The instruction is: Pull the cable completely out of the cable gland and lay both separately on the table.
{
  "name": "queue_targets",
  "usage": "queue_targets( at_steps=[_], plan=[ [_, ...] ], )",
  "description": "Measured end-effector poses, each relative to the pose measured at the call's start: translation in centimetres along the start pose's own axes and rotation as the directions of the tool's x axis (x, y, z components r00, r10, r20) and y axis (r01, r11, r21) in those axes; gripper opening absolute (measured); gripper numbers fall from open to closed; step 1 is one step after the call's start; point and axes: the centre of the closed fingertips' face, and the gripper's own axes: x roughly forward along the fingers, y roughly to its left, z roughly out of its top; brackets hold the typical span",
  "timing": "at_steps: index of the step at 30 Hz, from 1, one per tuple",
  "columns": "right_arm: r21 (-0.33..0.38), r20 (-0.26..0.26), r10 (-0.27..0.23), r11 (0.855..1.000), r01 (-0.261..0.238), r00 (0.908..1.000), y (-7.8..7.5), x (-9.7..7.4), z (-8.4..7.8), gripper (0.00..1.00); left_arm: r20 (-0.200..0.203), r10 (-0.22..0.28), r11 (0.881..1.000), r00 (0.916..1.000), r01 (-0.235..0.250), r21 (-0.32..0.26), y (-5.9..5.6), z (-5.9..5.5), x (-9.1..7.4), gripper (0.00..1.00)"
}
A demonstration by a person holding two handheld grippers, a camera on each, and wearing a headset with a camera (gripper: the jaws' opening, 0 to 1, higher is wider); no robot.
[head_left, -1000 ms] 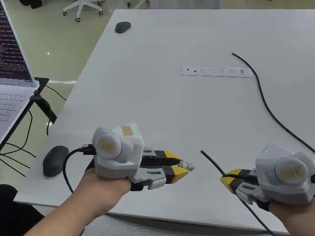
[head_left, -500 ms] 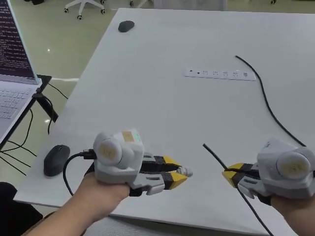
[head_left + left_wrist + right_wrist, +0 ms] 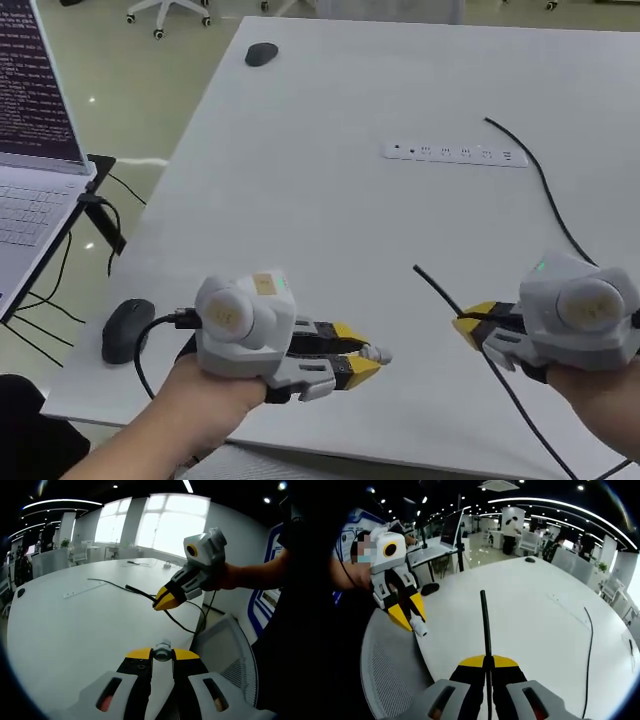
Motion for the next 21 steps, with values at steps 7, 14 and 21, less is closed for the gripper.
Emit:
queue_targets(
  at_steps=[7,14,21],
  plan=[
    [-0.066,-0.031,-0.032,0.997,0.030,0.9990,-0.3,1.8,1.0,0.00,-0.016,-0.001,1.000,0.9999,0.001,0.008,1.0,-1.3,-1.1,0.15],
    [-0.076,-0.060,-0.036,0.997,0.031,0.9975,-0.8,3.5,1.9,0.00,-0.032,0.001,1.000,0.9995,-0.001,-0.011,2.4,-3.2,-1.8,0.15],
    [-0.028,-0.058,-0.028,0.999,0.026,0.9979,-1.4,4.8,2.9,0.00,-0.048,0.000,1.000,0.9988,-0.001,-0.015,3.7,-4.7,-2.2,0.15]
  ],
)
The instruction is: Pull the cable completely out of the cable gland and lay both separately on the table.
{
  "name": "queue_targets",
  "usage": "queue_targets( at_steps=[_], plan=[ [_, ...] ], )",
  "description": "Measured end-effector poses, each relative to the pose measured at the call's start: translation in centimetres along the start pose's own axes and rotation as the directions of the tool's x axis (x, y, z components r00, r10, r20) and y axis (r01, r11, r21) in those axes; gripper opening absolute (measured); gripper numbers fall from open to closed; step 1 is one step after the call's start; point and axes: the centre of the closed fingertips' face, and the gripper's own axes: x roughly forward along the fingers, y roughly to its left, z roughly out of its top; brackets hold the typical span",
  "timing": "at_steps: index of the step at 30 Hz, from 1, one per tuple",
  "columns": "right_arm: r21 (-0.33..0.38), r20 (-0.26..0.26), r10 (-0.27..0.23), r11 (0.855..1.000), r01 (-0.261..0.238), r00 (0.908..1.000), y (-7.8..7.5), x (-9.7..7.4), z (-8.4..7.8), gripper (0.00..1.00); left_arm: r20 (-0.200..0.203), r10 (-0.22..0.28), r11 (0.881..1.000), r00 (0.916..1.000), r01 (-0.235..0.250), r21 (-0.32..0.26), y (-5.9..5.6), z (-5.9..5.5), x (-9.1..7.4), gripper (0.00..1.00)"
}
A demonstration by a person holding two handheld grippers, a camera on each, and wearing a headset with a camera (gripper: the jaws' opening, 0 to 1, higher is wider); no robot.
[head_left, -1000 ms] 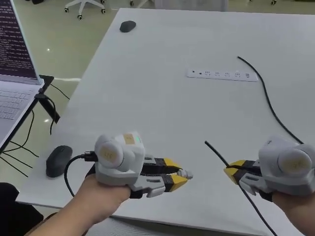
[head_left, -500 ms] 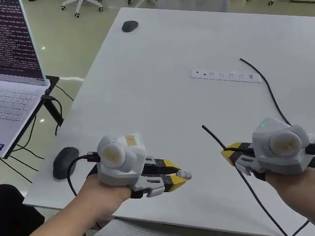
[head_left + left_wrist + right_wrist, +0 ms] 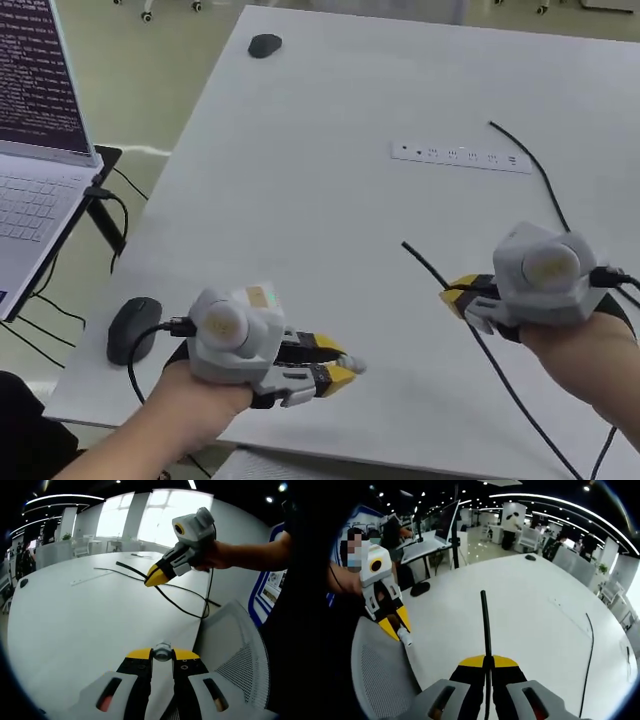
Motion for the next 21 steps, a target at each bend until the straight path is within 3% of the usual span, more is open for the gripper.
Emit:
queue_targets(
  at_steps=[14,21],
  plan=[
    [-0.112,-0.015,0.031,0.993,-0.033,0.9994,1.7,4.1,3.2,0.00,0.001,-0.032,0.999,0.9995,0.032,-0.028,0.4,-1.9,0.2,0.15],
    [-0.152,-0.009,0.048,0.987,-0.049,0.9988,2.5,6.7,4.2,0.00,-0.008,-0.019,0.999,0.9998,0.019,-0.051,1.2,-3.1,-0.1,0.15]
  ],
)
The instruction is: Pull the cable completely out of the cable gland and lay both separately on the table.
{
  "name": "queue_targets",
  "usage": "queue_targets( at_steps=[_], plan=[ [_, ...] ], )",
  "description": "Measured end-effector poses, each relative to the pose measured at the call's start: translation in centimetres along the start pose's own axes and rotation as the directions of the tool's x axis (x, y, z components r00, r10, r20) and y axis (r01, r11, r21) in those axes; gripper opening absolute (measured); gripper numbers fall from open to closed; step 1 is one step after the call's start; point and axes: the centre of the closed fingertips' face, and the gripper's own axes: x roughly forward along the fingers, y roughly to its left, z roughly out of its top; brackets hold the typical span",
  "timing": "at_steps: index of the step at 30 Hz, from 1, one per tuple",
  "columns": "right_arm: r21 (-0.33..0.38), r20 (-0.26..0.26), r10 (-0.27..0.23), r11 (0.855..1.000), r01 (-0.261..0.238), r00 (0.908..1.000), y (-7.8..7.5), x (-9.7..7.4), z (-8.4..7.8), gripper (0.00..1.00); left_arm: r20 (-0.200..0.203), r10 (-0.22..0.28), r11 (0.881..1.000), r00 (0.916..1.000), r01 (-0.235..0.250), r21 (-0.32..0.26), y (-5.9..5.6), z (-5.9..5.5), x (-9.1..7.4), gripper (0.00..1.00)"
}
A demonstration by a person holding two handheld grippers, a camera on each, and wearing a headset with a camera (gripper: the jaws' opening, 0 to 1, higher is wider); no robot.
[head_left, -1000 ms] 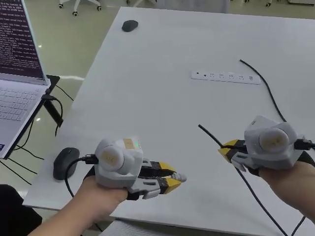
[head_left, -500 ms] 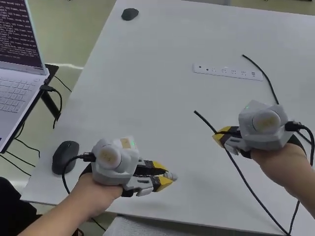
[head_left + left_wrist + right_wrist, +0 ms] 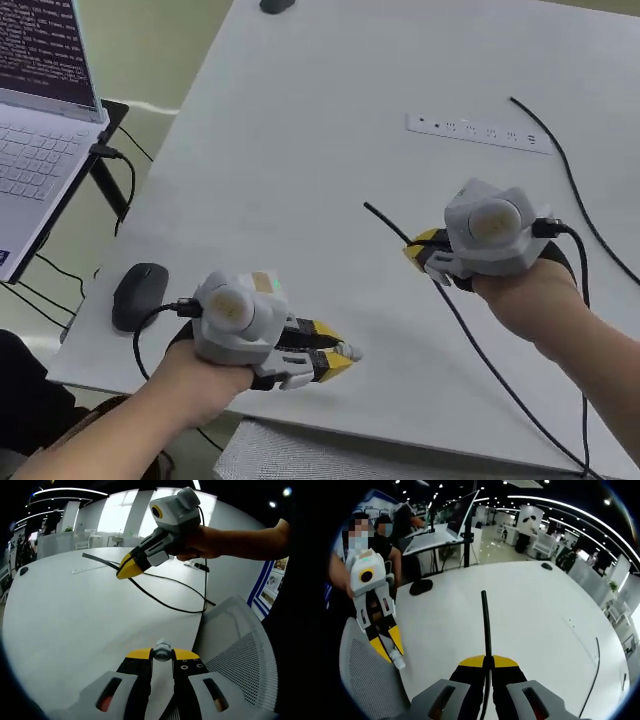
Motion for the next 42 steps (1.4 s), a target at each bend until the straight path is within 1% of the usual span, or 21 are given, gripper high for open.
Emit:
queue_targets(
  at_steps=[1,5,8,12,14,15,17,19,20,23,25,28,30,31,36,37,42],
  plan=[
    [-0.017,0.001,0.004,1.000,-0.004,1.0000,0.1,0.5,0.1,0.00,0.001,0.002,1.000,1.0000,-0.002,-0.005,0.1,-0.1,-0.1,0.15],
    [-0.045,-0.008,0.031,0.998,-0.032,0.9995,0.8,2.1,0.1,0.00,0.006,0.009,1.000,0.9999,-0.009,-0.018,0.8,-0.6,0.1,0.15],
    [-0.077,-0.013,0.055,0.995,-0.056,0.9984,1.5,3.6,0.3,0.00,0.007,0.008,1.000,0.9999,-0.008,-0.015,1.0,-1.1,0.3,0.15],
    [-0.112,-0.018,0.087,0.990,-0.088,0.9961,2.3,5.3,0.4,0.00,-0.004,0.002,1.000,1.0000,-0.002,-0.023,1.2,-1.9,0.7,0.15],
    [-0.124,-0.012,0.098,0.987,-0.099,0.9951,2.8,6.0,0.6,0.00,-0.007,-0.001,1.000,1.0000,0.001,-0.028,1.3,-2.2,0.8,0.15],
    [-0.133,-0.012,0.113,0.985,-0.113,0.9935,3.2,6.4,0.7,0.00,-0.008,-0.003,1.000,1.0000,0.002,-0.031,1.3,-2.3,0.8,0.15],
    [-0.131,-0.009,0.120,0.984,-0.120,0.9928,3.5,7.1,0.8,0.00,-0.007,-0.007,0.999,1.0000,0.006,-0.034,1.4,-2.6,0.9,0.15],
    [-0.138,-0.008,0.145,0.980,-0.145,0.9893,4.4,7.9,1.0,0.00,-0.009,-0.009,0.999,0.9999,0.009,-0.041,1.7,-3.0,1.0,0.15],
    [-0.142,-0.008,0.151,0.978,-0.150,0.9886,4.7,8.2,1.1,0.00,-0.007,-0.010,0.999,0.9999,0.010,-0.044,1.8,-3.1,1.0,0.15],
    [-0.157,-0.016,0.182,0.971,-0.182,0.9832,5.8,9.3,0.8,0.00,-0.003,-0.012,0.999,0.9999,0.012,-0.052,2.0,-3.4,1.2,0.15],
    [-0.174,-0.031,0.193,0.965,-0.196,0.9806,6.3,9.9,0.4,0.00,-0.006,-0.012,0.998,0.9999,0.012,-0.054,2.1,-3.7,1.4,0.15],
    [-0.210,-0.055,0.216,0.952,-0.223,0.9749,7.2,10.8,-0.2,0.00,0.012,-0.011,0.998,0.9999,0.012,-0.059,2.2,-3.7,1.7,0.15],
    [-0.230,-0.068,0.225,0.944,-0.235,0.9719,7.7,11.3,-0.5,0.00,0.015,-0.008,0.998,0.9999,0.008,-0.063,2.3,-3.7,1.9,0.15],
    [-0.236,-0.070,0.229,0.942,-0.240,0.9708,7.9,11.4,-0.6,0.00,0.019,-0.010,0.999,0.9998,0.011,-0.048,2.3,-3.8,2.1,0.15],
    [-0.247,-0.099,0.269,0.926,-0.285,0.9581,8.9,12.1,-1.3,0.00,0.012,-0.011,0.999,0.9999,0.012,-0.046,2.5,-4.6,2.9,0.15],
    [-0.244,-0.104,0.280,0.923,-0.297,0.9545,9.2,12.2,-1.4,0.00,0.012,-0.010,0.999,0.9999,0.011,-0.050,2.6,-4.8,3.0,0.15],
    [-0.239,-0.120,0.295,0.918,-0.316,0.9480,9.8,12.7,-2.0,0.00,0.007,-0.002,0.998,1.0000,0.003,-0.064,3.2,-5.6,3.2,0.15]
  ],
)
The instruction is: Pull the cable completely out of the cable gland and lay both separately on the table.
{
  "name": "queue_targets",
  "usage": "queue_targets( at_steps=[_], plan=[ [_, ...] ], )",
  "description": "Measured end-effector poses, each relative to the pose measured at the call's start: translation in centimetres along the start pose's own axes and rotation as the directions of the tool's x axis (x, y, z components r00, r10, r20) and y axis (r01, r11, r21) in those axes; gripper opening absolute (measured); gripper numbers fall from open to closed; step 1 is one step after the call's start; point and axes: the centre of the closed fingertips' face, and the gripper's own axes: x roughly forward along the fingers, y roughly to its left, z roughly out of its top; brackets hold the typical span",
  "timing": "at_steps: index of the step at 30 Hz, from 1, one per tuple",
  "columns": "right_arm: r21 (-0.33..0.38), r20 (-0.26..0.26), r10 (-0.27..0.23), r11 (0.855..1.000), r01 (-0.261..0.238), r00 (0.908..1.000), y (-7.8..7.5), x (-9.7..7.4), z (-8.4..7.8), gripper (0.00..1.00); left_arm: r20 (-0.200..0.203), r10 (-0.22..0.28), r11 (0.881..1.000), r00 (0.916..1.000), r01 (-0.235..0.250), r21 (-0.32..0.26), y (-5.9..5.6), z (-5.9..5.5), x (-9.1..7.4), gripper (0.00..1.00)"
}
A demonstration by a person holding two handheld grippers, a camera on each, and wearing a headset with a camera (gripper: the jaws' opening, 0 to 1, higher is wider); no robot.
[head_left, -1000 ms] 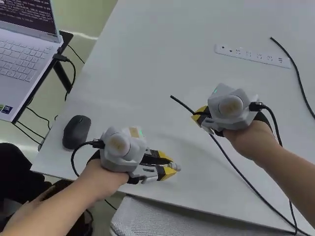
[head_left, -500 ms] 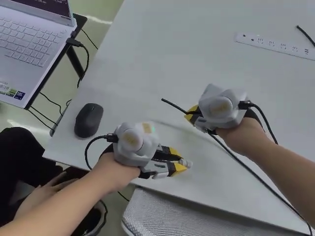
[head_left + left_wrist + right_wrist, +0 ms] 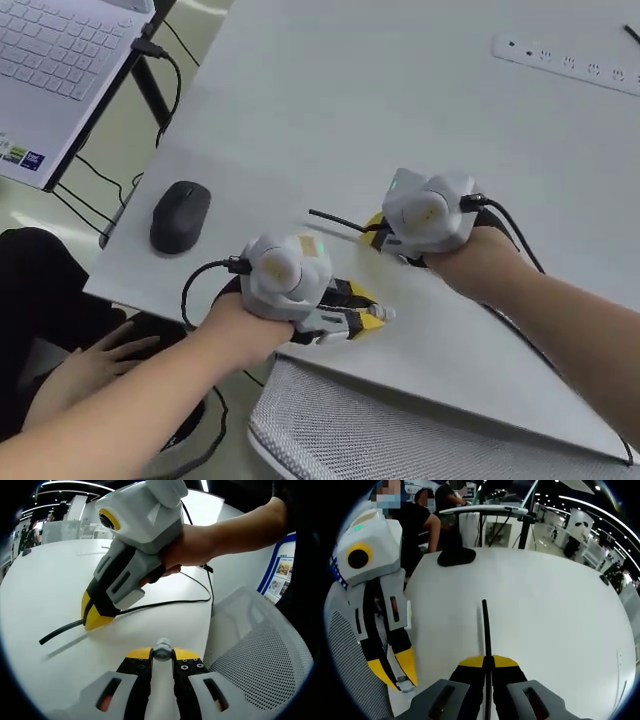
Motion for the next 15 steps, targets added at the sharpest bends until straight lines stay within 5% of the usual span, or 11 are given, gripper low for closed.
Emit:
queue_targets(
  at_steps=[6,15],
  plan=[
    [0.006,-0.005,0.012,1.000,-0.012,0.9999,0.3,0.3,-0.2,0.00,-0.011,0.007,1.000,0.9999,-0.007,0.003,0.4,-0.7,0.1,0.15],
    [0.021,0.008,0.016,1.000,-0.016,0.9998,0.3,0.4,-0.1,0.00,-0.064,0.025,0.994,0.9976,-0.019,0.104,0.2,-1.3,0.5,0.15]
  ],
)
